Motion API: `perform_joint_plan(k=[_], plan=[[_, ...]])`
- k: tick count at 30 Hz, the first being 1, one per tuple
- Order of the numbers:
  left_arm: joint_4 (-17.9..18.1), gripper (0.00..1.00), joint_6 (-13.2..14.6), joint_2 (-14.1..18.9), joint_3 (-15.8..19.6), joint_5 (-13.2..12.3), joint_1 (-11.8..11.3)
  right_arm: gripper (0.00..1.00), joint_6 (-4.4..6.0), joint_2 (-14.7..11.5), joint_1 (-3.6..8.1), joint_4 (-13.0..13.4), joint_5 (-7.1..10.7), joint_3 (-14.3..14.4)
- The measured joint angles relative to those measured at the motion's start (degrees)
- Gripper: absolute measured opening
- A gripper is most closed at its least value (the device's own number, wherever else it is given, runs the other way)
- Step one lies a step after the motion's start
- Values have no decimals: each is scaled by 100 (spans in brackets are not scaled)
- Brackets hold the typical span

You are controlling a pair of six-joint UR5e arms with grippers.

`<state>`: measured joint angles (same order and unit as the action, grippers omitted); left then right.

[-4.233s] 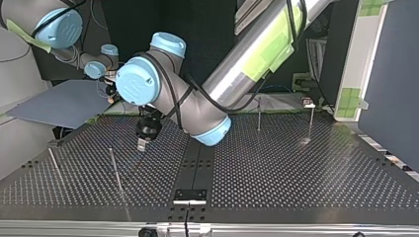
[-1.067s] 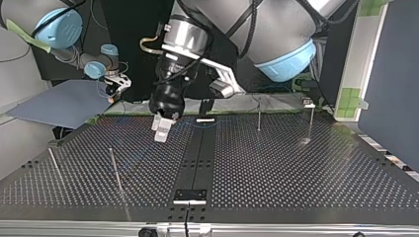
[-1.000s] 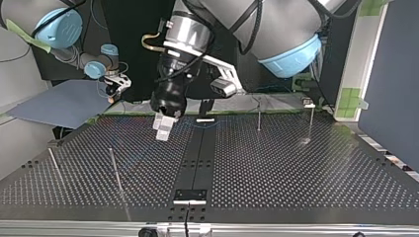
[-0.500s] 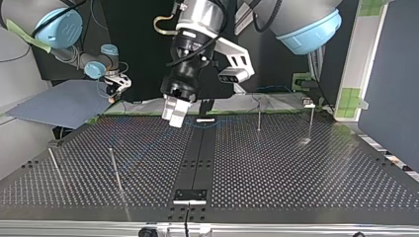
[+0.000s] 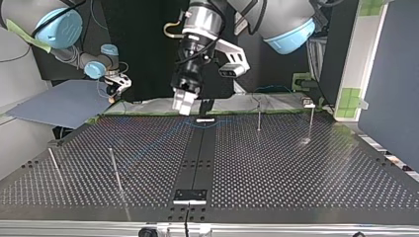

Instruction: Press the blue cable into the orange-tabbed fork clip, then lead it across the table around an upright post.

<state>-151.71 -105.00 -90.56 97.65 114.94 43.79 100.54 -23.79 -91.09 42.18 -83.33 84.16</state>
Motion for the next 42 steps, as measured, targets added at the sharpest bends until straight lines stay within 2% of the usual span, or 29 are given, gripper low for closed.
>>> perform_joint_plan(k=[11, 29, 42], plan=[[462, 100, -35, -25, 606, 6, 8, 0, 1, -2, 2, -11, 1, 0], [481, 100, -131, -26, 1607, 17, 9, 0, 2, 0, 1, -16, 1, -1], [484, 100, -185, -27, 2307, 162, 9, 0, 2, -1, -5, -16, 0, 0]])
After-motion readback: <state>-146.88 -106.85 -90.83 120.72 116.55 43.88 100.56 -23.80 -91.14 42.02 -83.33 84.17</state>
